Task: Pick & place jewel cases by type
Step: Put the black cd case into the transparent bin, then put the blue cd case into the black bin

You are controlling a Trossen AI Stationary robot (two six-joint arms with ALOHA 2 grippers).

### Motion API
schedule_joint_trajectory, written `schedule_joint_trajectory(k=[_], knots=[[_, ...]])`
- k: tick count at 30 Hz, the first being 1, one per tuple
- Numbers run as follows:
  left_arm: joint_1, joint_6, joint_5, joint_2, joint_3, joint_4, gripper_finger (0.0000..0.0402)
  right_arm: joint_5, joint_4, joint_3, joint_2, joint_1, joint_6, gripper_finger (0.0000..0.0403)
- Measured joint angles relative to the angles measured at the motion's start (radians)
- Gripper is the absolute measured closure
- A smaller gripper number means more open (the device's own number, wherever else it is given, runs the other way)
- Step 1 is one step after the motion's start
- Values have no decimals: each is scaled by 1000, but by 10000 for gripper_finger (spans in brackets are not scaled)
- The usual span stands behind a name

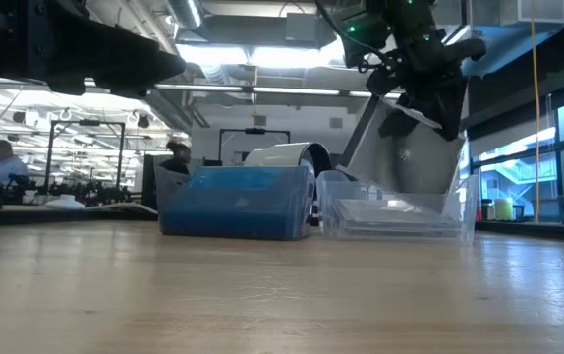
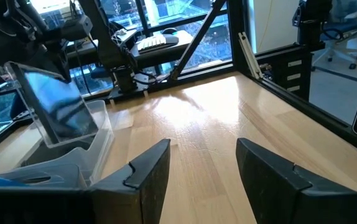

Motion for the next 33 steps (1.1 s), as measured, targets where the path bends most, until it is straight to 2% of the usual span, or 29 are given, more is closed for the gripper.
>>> schedule_joint_trajectory(k=[9, 14, 17, 19, 23, 28, 33], knots=[[0, -1, 0, 0, 0, -6, 219, 139, 0, 0, 0, 0, -2, 285], [0, -1, 0, 0, 0, -6, 219, 183, 5, 0, 0, 0, 4, 276], [0, 0, 0, 0, 0, -6, 220, 179, 38, 7, 0, 0, 62, 276], [-3, -1, 1, 0, 0, -6, 221, 139, 89, 29, -1, 5, 101, 276], [-31, 0, 2, 0, 0, -6, 220, 95, 307, 45, -27, 62, 133, 275], [-95, 2, -3, 0, 0, -6, 221, 151, 662, 11, -62, 196, 131, 275], [-157, 2, -66, 0, 0, -7, 222, 196, 1172, -116, -58, 342, 46, 275]])
